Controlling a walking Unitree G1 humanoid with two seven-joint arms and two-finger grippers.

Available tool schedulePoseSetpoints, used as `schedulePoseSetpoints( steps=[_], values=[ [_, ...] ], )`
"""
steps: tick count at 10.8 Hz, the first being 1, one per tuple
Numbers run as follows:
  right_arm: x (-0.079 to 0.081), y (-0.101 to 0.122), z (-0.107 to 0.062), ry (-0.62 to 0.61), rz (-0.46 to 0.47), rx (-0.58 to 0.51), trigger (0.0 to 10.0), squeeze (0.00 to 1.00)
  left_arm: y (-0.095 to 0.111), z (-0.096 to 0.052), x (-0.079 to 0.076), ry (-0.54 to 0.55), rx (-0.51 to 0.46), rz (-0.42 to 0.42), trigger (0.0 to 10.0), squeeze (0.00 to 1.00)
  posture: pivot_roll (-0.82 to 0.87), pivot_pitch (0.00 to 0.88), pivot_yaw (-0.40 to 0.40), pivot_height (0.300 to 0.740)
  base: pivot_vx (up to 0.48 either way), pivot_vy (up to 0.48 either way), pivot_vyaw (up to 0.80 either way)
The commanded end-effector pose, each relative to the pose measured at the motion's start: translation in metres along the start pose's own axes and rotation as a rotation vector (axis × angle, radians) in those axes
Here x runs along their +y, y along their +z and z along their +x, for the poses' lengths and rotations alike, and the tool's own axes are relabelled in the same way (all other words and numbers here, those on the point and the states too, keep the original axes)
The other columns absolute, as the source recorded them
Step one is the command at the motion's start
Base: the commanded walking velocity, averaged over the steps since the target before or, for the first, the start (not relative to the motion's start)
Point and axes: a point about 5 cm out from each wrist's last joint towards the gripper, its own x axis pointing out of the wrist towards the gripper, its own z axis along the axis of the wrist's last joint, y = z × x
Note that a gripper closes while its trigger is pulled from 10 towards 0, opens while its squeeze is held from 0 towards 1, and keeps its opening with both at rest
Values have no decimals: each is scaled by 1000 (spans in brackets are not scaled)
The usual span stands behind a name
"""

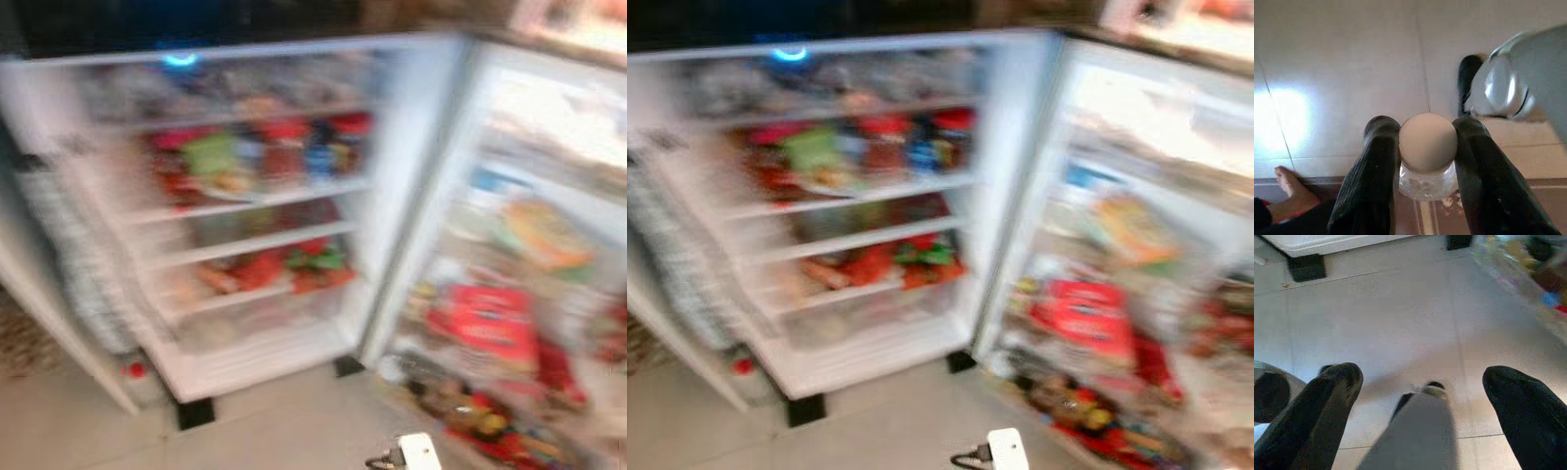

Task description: Restocking fridge

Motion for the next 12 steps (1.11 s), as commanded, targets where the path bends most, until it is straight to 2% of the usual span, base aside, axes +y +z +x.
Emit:
schedulePoseSetpoints(
  steps=[1,2,3,5,12],
  values=[
    [-2,0,0,-11,15,-3,10000,0,-7,-1,-3,-14,21,22,10000,0,22,0,-23,740,0,-371,0],
    [-2,1,0,-5,-6,-1,10000,0,-7,-2,-3,-14,22,25,10000,0,26,0,-27,740,0,-375,0],
    [-3,3,0,-2,-55,-5,10000,0,-8,-2,-3,-14,23,24,10000,0,27,0,-27,740,0,-368,800],
    [-3,1,-1,3,-44,-3,10000,0,-9,-2,-3,-12,26,23,10000,0,27,0,-29,740,0,-186,800],
    [-4,2,-1,-3,-32,-3,10000,0,-8,-2,-4,-13,15,4,10000,0,28,0,-38,740,0,0,0]
  ],
)
